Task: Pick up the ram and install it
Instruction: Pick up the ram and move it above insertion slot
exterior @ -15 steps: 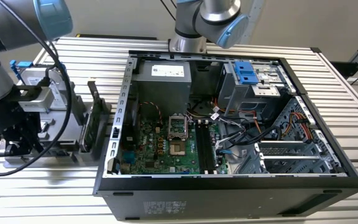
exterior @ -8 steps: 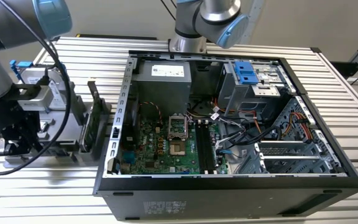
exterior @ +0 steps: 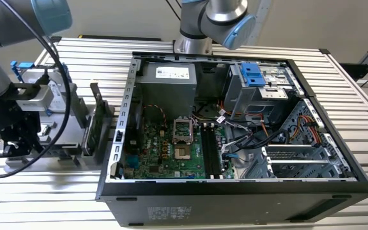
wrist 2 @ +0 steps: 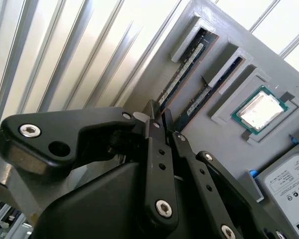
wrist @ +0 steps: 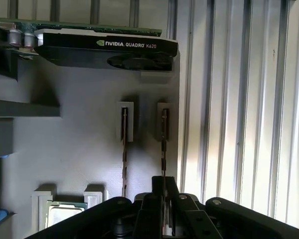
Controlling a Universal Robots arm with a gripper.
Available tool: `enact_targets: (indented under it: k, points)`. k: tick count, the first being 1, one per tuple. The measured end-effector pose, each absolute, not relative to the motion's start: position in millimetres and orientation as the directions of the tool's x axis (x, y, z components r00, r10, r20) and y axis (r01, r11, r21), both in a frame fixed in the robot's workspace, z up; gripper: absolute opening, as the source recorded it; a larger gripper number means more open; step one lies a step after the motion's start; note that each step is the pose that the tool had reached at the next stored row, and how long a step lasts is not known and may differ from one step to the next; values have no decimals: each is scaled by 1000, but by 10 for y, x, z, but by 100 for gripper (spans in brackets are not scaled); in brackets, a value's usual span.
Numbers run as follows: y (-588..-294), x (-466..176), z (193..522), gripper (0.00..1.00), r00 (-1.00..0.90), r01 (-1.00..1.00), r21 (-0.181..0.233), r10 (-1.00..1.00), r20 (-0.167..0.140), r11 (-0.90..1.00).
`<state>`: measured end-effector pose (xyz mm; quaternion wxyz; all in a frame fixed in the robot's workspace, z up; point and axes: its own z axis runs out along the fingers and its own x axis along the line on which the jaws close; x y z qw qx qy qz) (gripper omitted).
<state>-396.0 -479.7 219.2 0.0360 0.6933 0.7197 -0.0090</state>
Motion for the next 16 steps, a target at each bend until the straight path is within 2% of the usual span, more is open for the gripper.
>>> enact_targets:
  k: [16]
  points:
    - [-4797, -3959, 2283, 0, -36, 999, 37, 998, -58, 39]
